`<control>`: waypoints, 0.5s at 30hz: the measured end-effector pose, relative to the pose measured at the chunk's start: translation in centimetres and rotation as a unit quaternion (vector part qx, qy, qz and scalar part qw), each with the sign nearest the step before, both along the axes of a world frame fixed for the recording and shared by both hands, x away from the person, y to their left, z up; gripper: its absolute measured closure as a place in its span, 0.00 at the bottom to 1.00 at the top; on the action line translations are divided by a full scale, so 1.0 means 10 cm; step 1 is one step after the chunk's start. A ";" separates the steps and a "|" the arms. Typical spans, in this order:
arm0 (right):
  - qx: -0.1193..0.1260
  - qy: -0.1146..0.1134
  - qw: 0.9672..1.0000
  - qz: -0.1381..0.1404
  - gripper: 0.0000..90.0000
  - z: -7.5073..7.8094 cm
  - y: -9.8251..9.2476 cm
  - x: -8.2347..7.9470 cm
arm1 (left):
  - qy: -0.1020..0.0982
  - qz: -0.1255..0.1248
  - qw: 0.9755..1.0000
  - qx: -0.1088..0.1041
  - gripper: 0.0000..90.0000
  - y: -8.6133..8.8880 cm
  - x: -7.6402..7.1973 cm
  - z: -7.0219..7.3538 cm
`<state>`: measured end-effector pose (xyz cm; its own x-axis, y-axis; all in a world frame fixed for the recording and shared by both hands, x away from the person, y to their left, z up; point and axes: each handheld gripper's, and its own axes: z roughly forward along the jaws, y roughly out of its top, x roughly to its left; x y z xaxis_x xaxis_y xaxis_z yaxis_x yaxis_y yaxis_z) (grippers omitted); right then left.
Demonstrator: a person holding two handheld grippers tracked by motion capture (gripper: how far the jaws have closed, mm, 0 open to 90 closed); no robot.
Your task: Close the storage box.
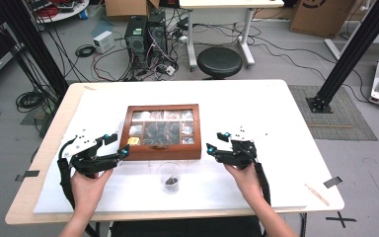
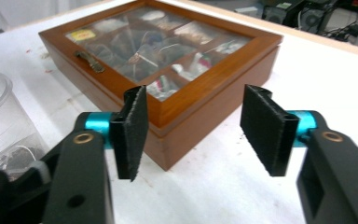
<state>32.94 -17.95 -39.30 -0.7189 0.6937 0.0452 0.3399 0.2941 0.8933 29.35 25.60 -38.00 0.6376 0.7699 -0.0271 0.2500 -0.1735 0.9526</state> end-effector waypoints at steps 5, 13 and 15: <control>0.024 -0.012 0.999 -0.024 0.43 0.07 -0.22 -0.01 | -0.001 0.004 1.000 0.007 0.40 -0.01 0.02 -0.02; 0.051 -0.021 0.997 -0.057 0.40 0.11 -0.48 0.00 | -0.006 0.014 1.000 0.006 0.38 0.02 0.03 -0.04; 0.054 -0.019 0.997 -0.061 0.39 0.11 -0.52 0.01 | -0.006 0.015 1.000 0.006 0.38 0.02 0.03 -0.04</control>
<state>33.07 -23.12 -38.24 -0.6320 0.7687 0.0985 0.3329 0.1546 0.9302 29.62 25.84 -38.44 0.6145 0.7889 -0.0104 0.2446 -0.1780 0.9531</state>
